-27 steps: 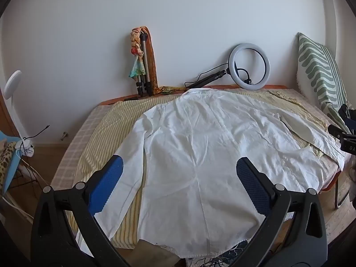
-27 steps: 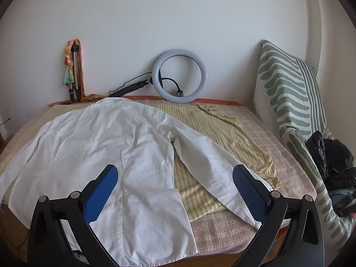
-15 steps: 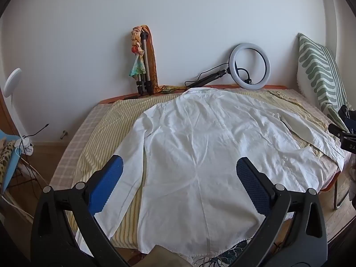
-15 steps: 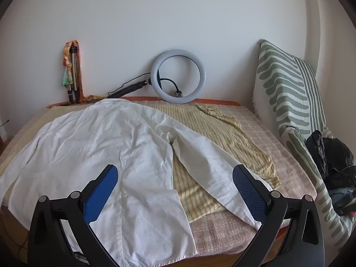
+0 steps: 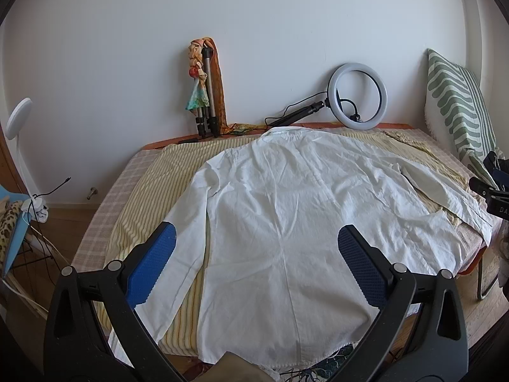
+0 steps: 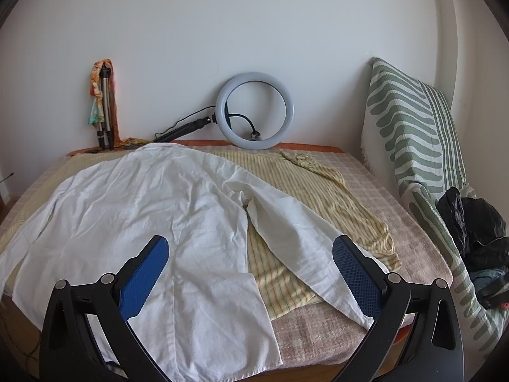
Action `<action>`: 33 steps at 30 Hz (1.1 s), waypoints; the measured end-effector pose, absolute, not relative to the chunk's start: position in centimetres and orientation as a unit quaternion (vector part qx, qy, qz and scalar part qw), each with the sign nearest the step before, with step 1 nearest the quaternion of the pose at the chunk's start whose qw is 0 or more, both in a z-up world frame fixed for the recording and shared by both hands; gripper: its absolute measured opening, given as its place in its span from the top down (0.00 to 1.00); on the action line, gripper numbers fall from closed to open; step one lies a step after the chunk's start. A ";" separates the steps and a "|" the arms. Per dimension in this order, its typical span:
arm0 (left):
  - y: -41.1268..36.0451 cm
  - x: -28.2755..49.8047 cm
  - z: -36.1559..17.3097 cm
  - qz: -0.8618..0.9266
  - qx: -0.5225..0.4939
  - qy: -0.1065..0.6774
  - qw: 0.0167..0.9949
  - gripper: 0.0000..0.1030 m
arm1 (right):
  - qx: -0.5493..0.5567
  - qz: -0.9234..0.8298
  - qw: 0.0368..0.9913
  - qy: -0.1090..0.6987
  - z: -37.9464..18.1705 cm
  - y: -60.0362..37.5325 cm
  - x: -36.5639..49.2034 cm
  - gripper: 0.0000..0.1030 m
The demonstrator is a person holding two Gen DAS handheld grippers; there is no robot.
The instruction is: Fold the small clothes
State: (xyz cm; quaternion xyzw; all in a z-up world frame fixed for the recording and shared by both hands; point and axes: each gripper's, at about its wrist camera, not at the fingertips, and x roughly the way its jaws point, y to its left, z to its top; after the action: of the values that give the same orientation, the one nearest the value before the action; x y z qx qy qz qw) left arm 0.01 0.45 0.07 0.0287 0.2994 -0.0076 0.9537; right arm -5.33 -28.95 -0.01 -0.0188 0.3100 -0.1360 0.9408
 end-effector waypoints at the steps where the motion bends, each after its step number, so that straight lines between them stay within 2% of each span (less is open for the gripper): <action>1: 0.5 0.0 0.1 -0.008 0.029 0.299 0.954 0.00 | -0.019 -0.136 0.941 0.310 0.0 -28.9 -5.3 0.01; 33: 0.7 0.1 0.1 -0.008 0.027 0.297 0.955 0.00 | -0.016 -0.135 0.941 0.310 0.1 -28.7 -5.2 0.01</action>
State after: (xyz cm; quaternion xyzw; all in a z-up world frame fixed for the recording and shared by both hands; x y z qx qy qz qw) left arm 0.06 0.66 0.14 0.0266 0.2968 -0.0082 0.9545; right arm -5.18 -28.66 0.09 -0.0162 0.3103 -0.1349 0.9409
